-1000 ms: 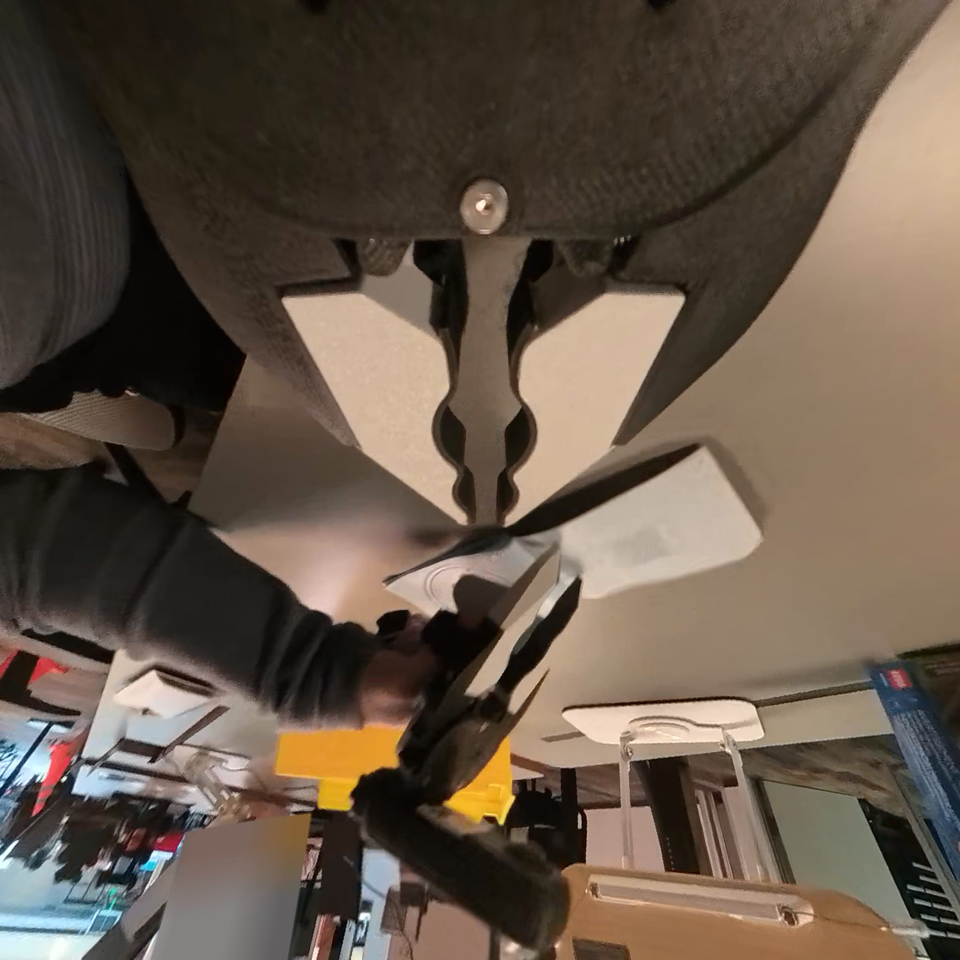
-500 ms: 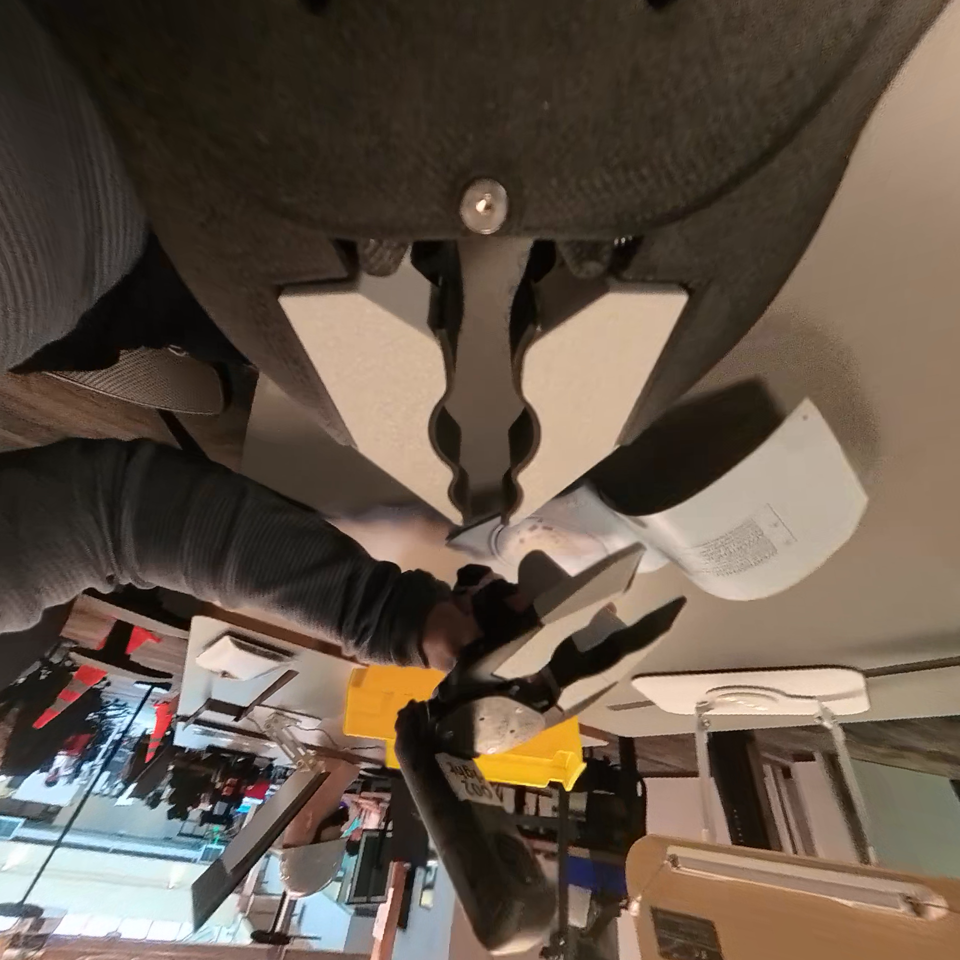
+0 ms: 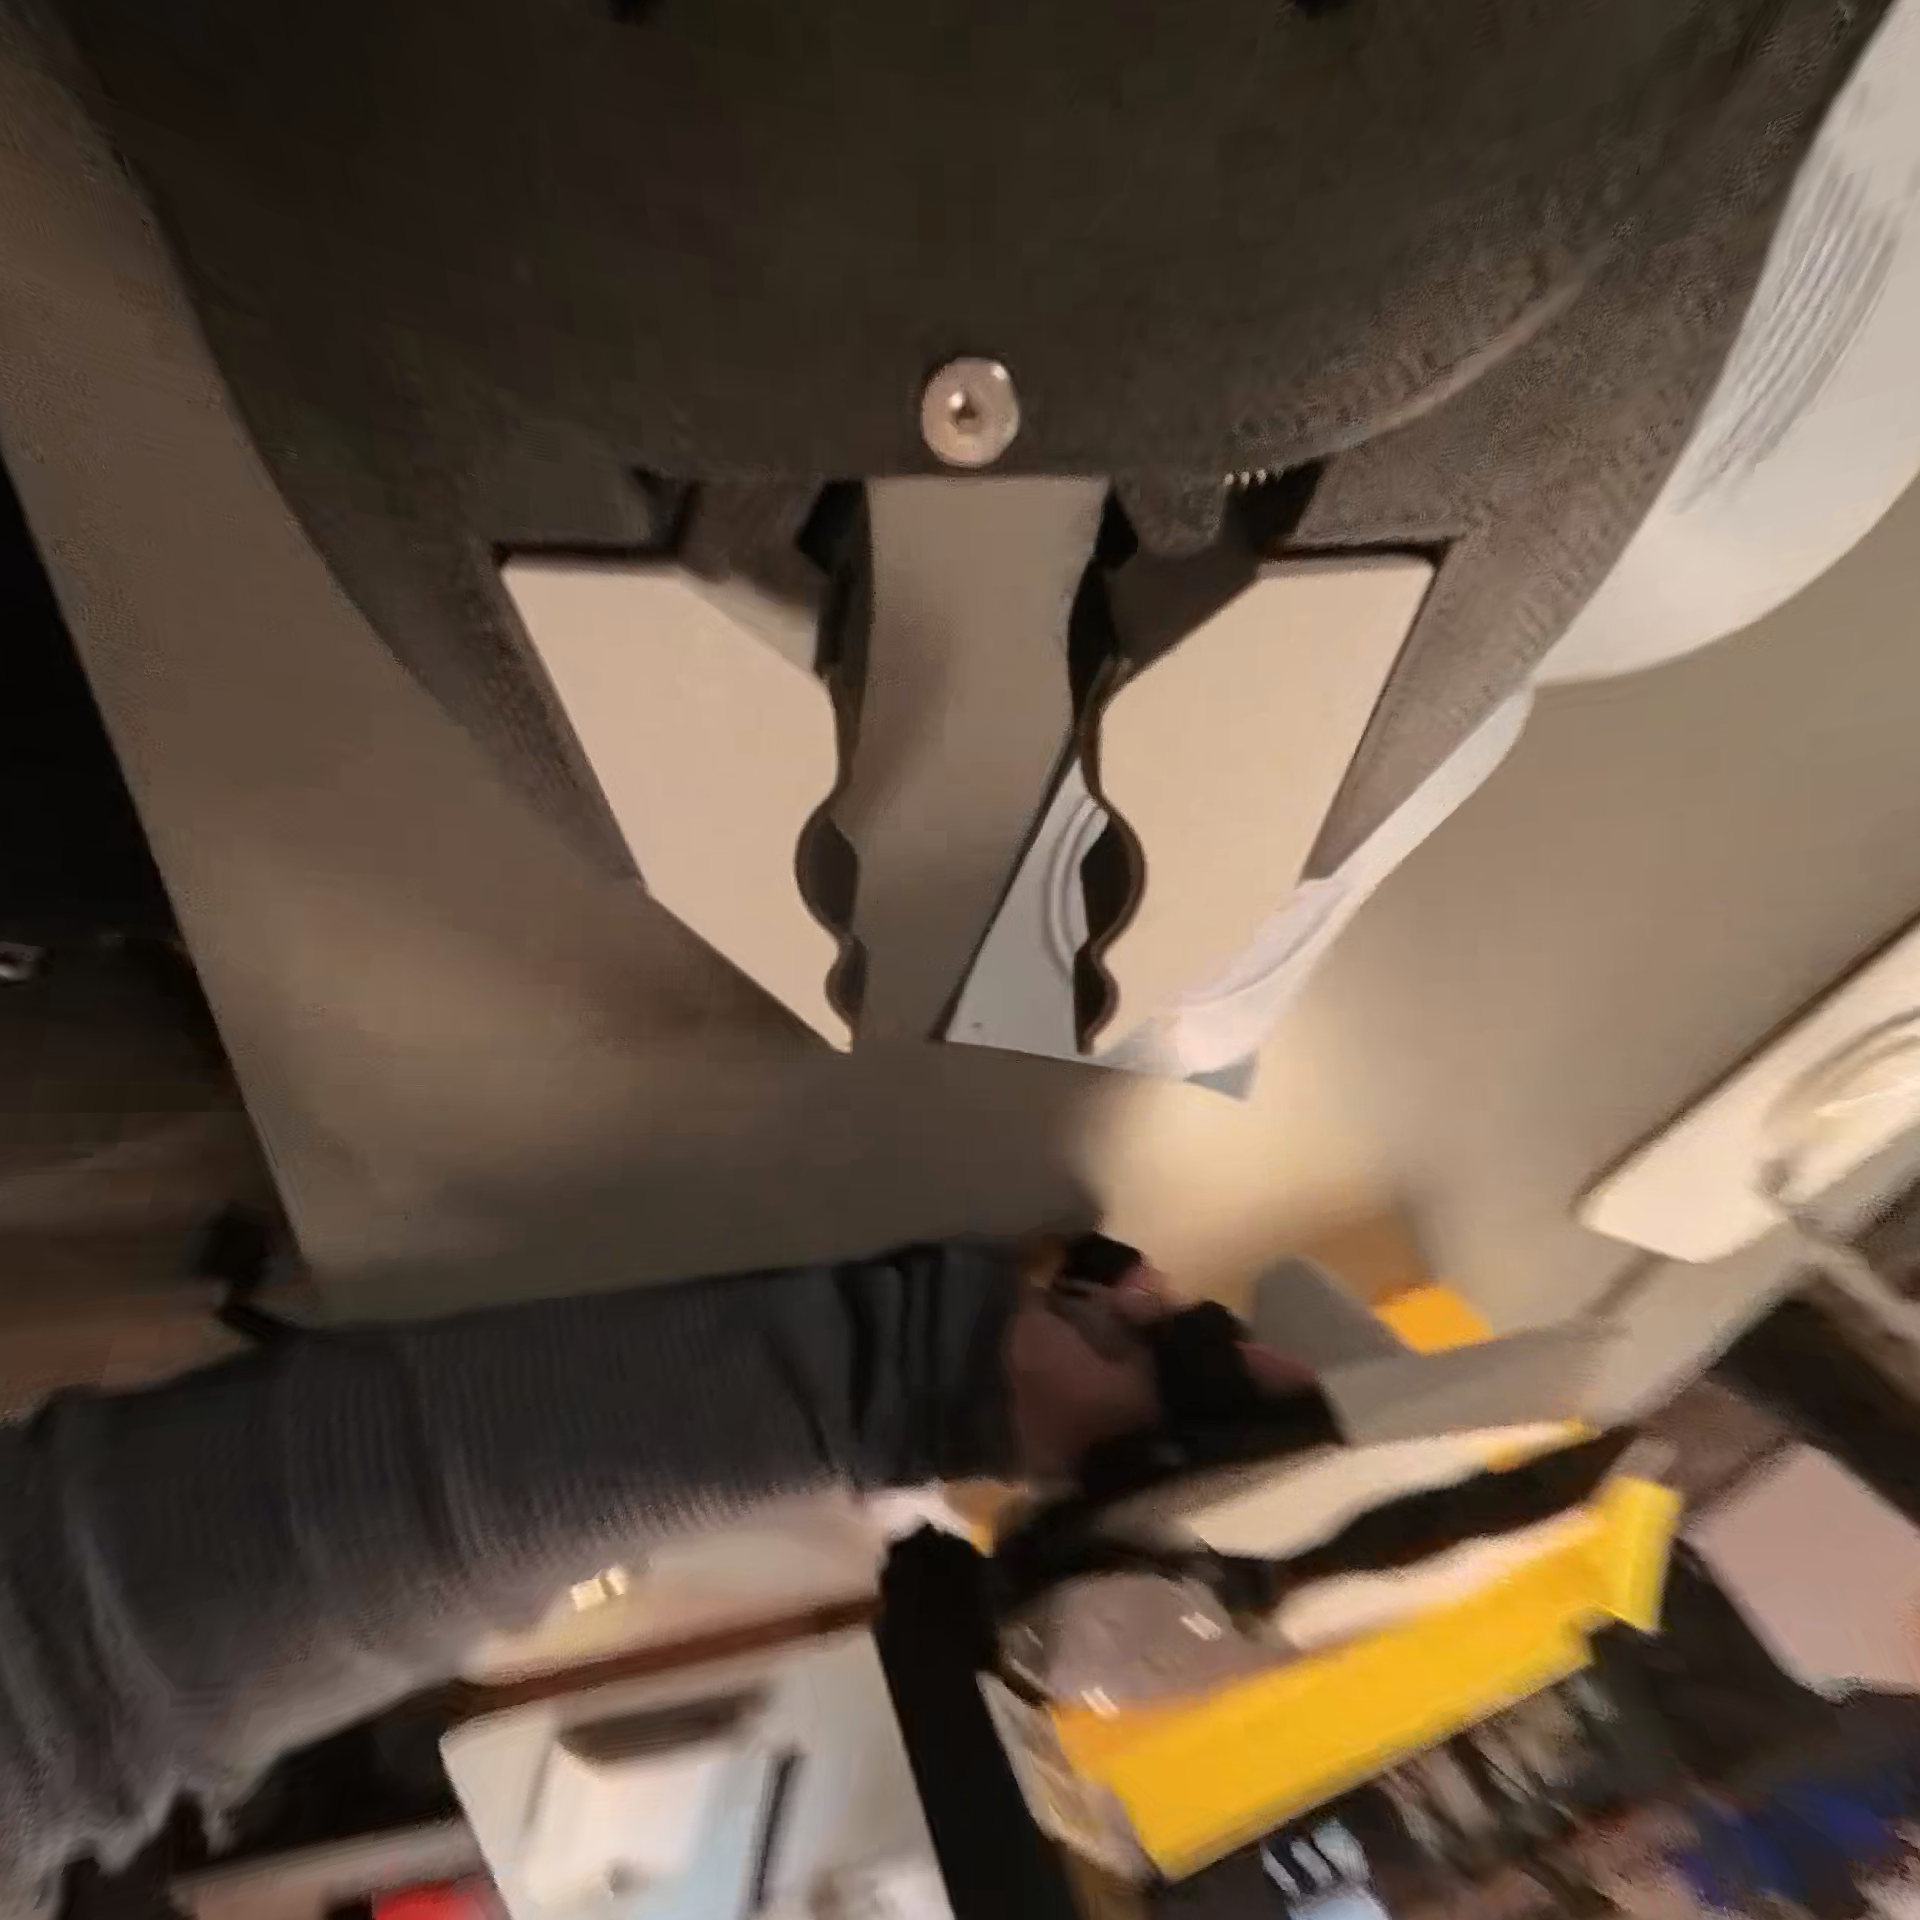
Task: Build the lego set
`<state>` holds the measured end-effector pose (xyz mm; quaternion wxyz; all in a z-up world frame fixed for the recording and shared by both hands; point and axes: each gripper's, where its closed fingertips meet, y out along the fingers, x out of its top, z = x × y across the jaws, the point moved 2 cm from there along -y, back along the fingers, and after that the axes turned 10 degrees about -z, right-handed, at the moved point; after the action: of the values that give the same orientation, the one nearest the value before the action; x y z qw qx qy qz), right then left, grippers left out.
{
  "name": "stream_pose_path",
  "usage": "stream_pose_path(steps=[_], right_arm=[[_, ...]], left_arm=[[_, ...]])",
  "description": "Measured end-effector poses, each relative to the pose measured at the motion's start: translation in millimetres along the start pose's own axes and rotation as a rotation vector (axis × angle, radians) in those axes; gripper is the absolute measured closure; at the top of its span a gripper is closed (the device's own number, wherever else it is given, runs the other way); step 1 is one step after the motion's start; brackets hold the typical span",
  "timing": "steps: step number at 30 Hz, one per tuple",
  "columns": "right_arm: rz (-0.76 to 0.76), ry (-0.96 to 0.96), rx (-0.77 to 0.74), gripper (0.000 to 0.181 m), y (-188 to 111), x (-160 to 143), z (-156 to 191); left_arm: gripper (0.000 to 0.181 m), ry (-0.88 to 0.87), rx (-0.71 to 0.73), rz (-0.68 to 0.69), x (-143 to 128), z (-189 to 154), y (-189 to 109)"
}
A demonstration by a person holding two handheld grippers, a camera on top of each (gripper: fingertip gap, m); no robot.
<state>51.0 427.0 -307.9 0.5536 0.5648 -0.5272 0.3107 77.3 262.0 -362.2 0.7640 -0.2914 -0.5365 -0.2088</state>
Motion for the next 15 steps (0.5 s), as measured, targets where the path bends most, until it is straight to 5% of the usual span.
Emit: stream_pose_path(steps=[5,15], right_arm=[[-0.005,-0.002,0.003,0.144,1.3,0.2,1.4],[-0.005,0.095,0.008,0.146,3.6,-1.0,-2.7]], left_arm=[[0.133,-0.046,-0.152,0.199,-20.3,1.4,37.6],[0.170,-0.139,-0.207,0.243,-33.9,10.4,41.7]])
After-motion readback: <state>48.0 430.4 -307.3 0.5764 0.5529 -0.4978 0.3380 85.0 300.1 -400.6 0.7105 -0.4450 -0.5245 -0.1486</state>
